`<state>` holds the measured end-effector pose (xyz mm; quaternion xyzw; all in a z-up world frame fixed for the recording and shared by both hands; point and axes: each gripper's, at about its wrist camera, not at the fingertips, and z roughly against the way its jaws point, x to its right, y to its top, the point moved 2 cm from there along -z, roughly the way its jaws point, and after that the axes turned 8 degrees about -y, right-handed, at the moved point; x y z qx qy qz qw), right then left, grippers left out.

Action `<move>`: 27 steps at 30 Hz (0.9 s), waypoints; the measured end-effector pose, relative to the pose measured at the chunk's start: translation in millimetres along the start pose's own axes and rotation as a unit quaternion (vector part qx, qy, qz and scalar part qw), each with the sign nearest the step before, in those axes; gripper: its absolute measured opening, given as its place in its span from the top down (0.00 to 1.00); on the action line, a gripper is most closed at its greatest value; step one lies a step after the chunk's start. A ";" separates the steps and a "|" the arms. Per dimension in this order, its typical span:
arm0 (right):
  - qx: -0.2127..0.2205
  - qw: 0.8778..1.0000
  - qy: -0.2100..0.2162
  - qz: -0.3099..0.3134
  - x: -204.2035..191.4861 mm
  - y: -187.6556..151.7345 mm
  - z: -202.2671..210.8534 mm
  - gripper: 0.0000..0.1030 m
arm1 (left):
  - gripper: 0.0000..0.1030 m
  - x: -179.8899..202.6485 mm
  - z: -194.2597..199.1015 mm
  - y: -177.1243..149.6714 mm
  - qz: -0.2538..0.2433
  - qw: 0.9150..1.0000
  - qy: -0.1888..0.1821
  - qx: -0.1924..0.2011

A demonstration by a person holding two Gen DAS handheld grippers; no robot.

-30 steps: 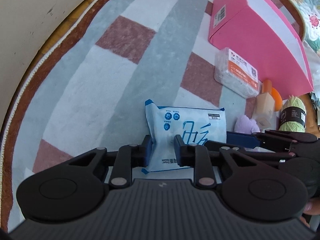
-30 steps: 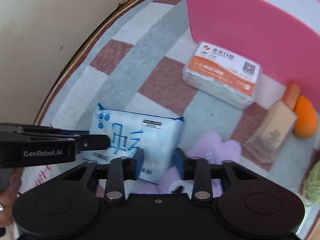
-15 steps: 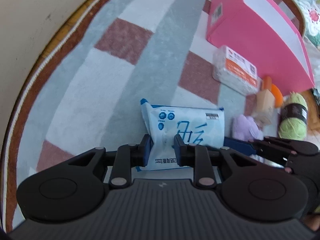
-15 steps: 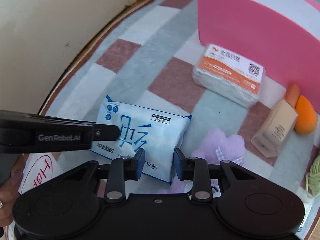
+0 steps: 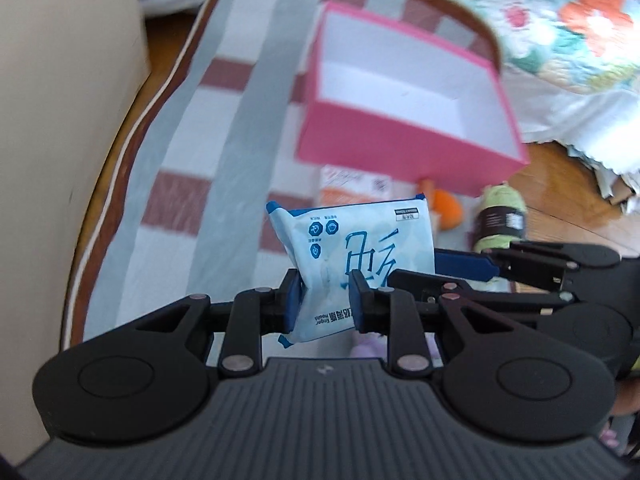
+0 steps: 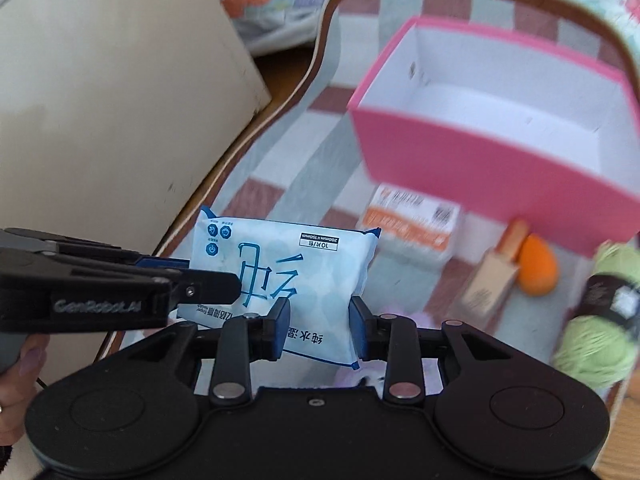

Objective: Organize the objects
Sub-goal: 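Lift the wipe pack with the left gripper and lower into pink box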

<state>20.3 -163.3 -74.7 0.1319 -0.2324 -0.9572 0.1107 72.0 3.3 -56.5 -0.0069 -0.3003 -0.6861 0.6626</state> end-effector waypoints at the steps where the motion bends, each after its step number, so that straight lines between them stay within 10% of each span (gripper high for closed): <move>1: 0.003 1.000 -0.001 0.000 2.8 3.1 6.1 0.62 | 0.77 7.6 3.6 5.8 -0.012 1.000 -0.005 0.004; 14: 0.061 0.998 -0.027 -0.005 65.9 46.2 80.8 0.47 | 0.76 76.1 -12.5 100.4 -0.079 0.995 -0.067 0.009; 27: 0.061 0.995 -0.082 -0.003 148.3 101.0 13.5 0.30 | 0.75 114.9 -139.9 203.4 -0.099 0.992 -0.078 0.019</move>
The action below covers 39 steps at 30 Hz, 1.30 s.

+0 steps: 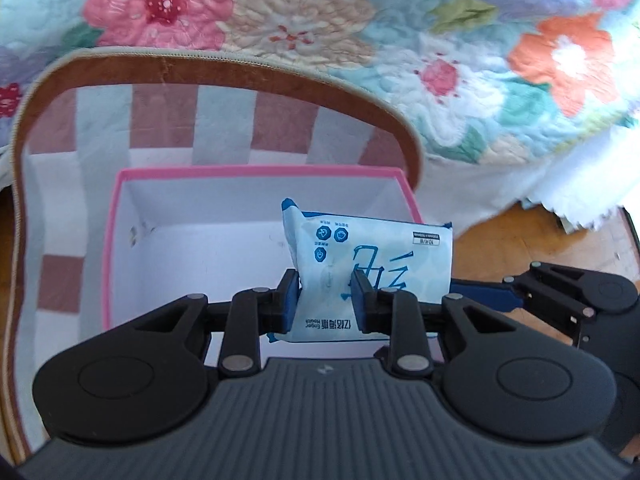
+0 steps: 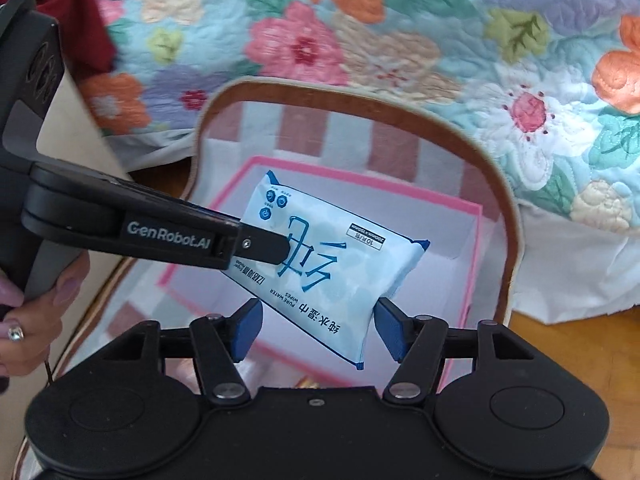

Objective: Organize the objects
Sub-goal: 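Lift the wipe pack with the left gripper and lower into pink box, then open the left gripper and withdraw from the box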

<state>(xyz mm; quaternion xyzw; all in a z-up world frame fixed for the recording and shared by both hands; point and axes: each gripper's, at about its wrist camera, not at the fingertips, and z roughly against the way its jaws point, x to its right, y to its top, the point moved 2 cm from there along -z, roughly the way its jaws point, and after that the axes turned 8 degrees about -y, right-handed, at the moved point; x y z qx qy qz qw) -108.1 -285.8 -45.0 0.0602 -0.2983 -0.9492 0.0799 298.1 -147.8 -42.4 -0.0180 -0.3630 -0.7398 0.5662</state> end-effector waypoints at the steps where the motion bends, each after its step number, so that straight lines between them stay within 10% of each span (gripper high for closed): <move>1: -0.003 1.000 -0.001 0.001 2.6 2.4 -8.2 0.29 | 0.75 -3.8 -9.3 3.3 -0.002 1.000 0.000 -0.002; 18: -0.079 0.983 -0.114 0.122 -6.9 17.5 -122.1 0.28 | 0.71 -53.5 -113.5 18.1 0.075 0.996 -0.009 -0.039; 23: -0.062 0.970 -0.180 0.149 -12.4 14.0 -124.5 0.21 | 0.53 -50.1 -112.6 15.6 0.058 0.998 0.023 -0.023; 39: -0.054 0.998 -0.041 0.017 -17.9 -9.9 12.3 0.20 | 0.41 -0.7 40.5 -26.7 -0.098 0.990 0.092 -0.036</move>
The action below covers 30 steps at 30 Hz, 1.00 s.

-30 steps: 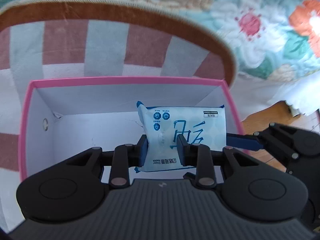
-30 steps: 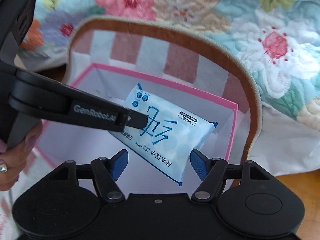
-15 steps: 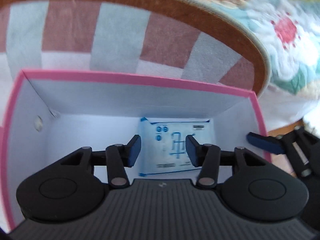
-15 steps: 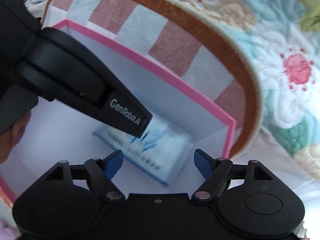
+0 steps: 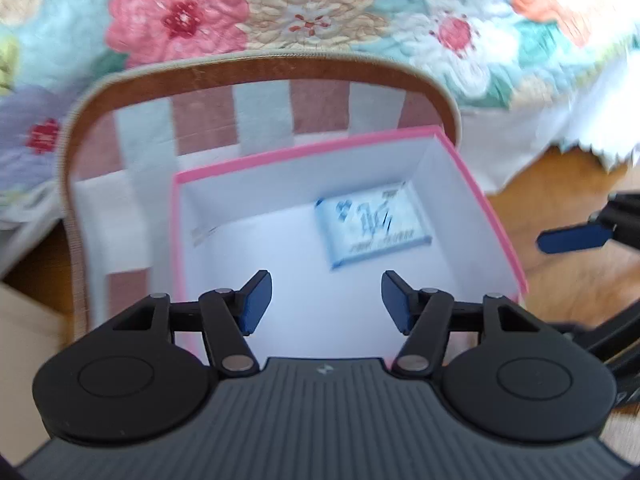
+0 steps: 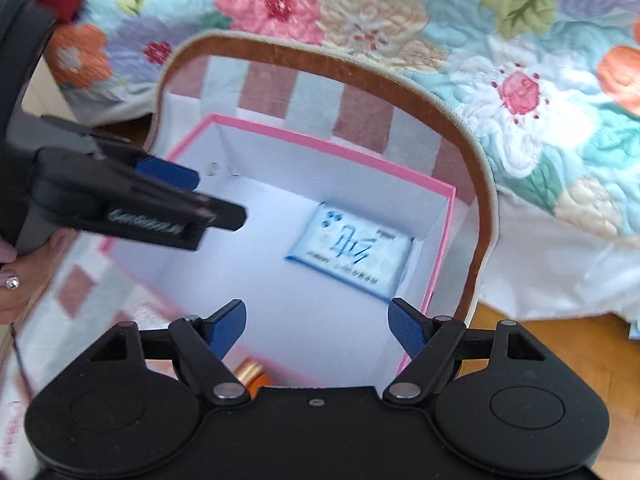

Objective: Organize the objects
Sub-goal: 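Open the left gripper and withdraw from the box, then reach the left gripper to the purple plush toy and close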

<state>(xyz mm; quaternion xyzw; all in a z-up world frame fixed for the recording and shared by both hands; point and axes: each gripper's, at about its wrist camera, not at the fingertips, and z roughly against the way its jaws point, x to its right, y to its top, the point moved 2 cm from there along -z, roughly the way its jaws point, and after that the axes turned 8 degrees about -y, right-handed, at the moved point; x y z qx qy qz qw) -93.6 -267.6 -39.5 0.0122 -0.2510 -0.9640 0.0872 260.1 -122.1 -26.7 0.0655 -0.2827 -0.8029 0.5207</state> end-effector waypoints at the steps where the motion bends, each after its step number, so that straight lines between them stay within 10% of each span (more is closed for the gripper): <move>1: -0.012 1.000 0.014 -0.002 -1.2 -2.4 7.8 0.20 | 0.38 6.0 11.6 -3.8 -0.010 1.000 0.009 0.001; 15: -0.031 0.991 0.126 0.028 -44.0 -77.4 92.6 0.13 | 0.18 45.6 103.3 -80.2 -0.032 0.998 -0.033 -0.048; 30: -0.056 0.979 0.198 0.002 -100.1 -161.8 20.5 0.12 | 0.15 15.5 62.1 -167.5 0.034 0.993 -0.037 -0.104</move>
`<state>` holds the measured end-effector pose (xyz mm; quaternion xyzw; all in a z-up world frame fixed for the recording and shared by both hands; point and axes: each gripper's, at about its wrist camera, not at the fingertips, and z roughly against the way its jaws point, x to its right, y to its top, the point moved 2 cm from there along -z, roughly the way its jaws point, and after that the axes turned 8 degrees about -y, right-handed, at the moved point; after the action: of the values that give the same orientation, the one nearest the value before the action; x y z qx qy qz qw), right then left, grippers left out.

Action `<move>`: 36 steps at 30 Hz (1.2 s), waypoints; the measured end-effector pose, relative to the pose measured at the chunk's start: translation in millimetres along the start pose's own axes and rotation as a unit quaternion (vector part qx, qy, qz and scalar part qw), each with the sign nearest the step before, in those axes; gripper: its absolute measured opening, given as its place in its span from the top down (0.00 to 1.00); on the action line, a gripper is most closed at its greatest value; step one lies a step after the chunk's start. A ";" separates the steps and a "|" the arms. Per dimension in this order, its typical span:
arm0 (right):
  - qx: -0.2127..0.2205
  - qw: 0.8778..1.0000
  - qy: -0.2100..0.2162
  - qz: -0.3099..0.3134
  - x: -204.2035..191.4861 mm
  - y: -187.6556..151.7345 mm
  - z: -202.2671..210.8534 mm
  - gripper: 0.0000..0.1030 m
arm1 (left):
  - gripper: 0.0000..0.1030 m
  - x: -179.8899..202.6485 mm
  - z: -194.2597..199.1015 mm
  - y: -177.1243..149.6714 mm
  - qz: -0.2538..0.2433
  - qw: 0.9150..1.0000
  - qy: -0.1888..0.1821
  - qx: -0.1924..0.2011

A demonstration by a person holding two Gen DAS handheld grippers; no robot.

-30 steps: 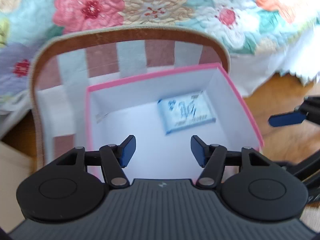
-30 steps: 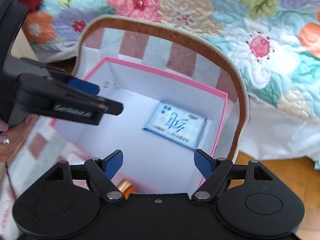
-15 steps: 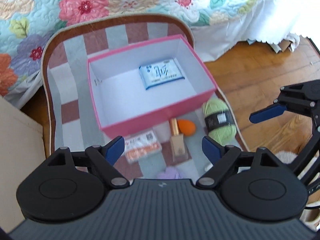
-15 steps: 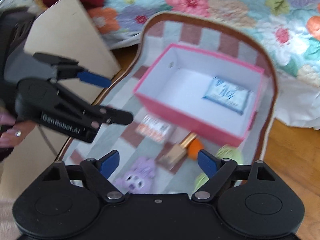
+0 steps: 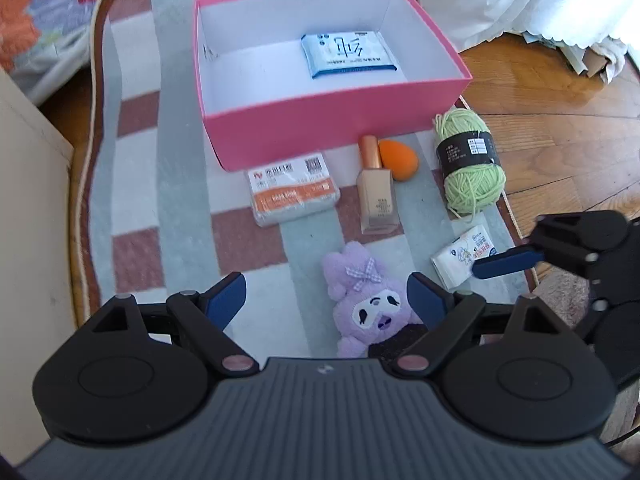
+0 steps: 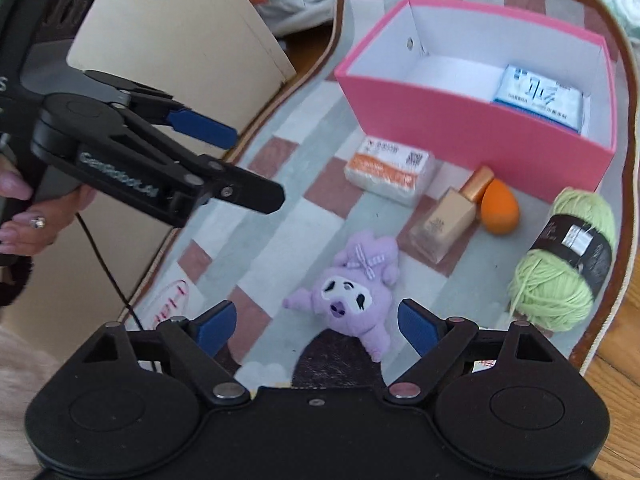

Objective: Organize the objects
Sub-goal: 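Reach the left gripper to the purple plush toy and close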

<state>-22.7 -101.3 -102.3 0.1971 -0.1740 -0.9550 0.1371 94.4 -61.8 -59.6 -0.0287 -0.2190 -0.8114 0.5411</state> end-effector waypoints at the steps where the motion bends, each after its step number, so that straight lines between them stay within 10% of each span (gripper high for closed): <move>1: -0.003 1.000 -0.002 -0.003 0.3 -1.6 -6.3 0.12 | 0.15 -2.1 -3.9 -3.9 0.004 1.000 -0.006 -0.001; 15: -0.053 0.997 -0.062 -0.010 -1.5 -15.0 -77.6 0.12 | 0.19 -24.6 -86.3 -46.4 0.100 0.991 -0.090 -0.008; 26: -0.069 0.995 -0.076 0.002 -10.6 -21.6 -102.8 0.13 | 0.66 -16.2 -97.8 -64.2 0.121 0.987 -0.098 0.040; 36: -0.058 0.992 -0.112 -0.007 -9.2 -21.4 -106.7 0.37 | 0.48 -36.4 -109.4 -74.9 0.188 0.975 -0.117 0.031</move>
<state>26.5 -108.7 -199.5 0.0819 -0.1316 -0.9805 0.1210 63.6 -48.7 -192.9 -0.1476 -0.2964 -0.6789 0.6553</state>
